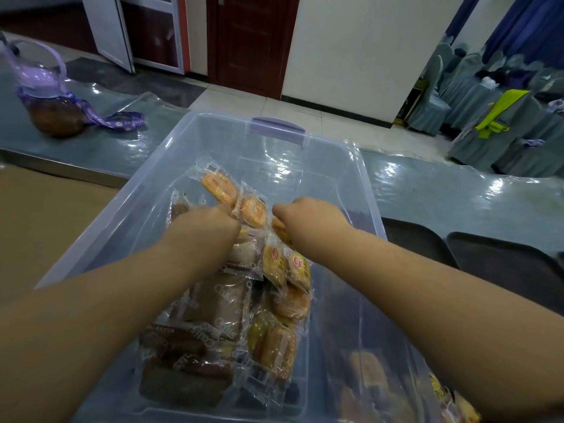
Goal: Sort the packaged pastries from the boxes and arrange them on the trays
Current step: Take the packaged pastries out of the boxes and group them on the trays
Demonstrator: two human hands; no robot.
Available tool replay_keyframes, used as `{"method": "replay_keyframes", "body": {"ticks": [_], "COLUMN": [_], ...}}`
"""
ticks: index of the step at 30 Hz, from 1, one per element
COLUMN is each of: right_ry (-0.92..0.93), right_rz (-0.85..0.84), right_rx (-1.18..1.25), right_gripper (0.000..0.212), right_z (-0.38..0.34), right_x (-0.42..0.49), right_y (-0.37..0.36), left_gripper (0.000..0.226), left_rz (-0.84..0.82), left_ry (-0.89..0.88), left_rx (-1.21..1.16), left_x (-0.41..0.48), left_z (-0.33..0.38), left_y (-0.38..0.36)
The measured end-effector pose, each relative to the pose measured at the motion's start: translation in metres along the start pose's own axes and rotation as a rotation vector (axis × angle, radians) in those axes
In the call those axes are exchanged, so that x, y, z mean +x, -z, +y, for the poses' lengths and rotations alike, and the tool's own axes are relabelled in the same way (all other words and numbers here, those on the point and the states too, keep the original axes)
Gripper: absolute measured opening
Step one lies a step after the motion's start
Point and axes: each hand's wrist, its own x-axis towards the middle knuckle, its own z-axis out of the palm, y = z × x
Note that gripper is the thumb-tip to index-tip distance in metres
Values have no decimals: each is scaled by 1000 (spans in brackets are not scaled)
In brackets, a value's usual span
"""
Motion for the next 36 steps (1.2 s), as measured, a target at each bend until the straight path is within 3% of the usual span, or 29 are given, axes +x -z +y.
{"method": "replay_keyframes", "body": {"ticks": [3, 10, 12, 15, 18, 24, 29, 36], "right_ry": [68, 84, 127, 146, 124, 72, -37, -46], "right_rz": [-101, -374, -369, -390, -378, -340, -268, -292], "right_rx": [-45, -45, -64, -114, -108, -81, 46, 56], "right_gripper": [26, 23, 21, 36, 30, 21, 17, 19], "right_z": [-7, -14, -19, -27, -32, -30, -14, -14], "right_x": [11, 10, 10, 10, 12, 17, 22, 25], "right_y": [-16, -43, -49, -56, -57, -50, -38, -37], "left_gripper": [22, 20, 18, 7, 4, 29, 41, 33], "left_rz": [-16, 55, 52, 31, 11, 15, -130, -217], "left_ry": [-9, 155, 173, 169, 163, 167, 247, 293], "left_rx": [5, -112, -161, -212, -234, -74, 42, -15], "left_x": [0, 4, 4, 9, 19, 38, 66, 94], "left_z": [-1, -10, -12, -16, -22, -35, -45, -51], "left_y": [-3, 2, 5, 5, 2, 14, 13, 4]}}
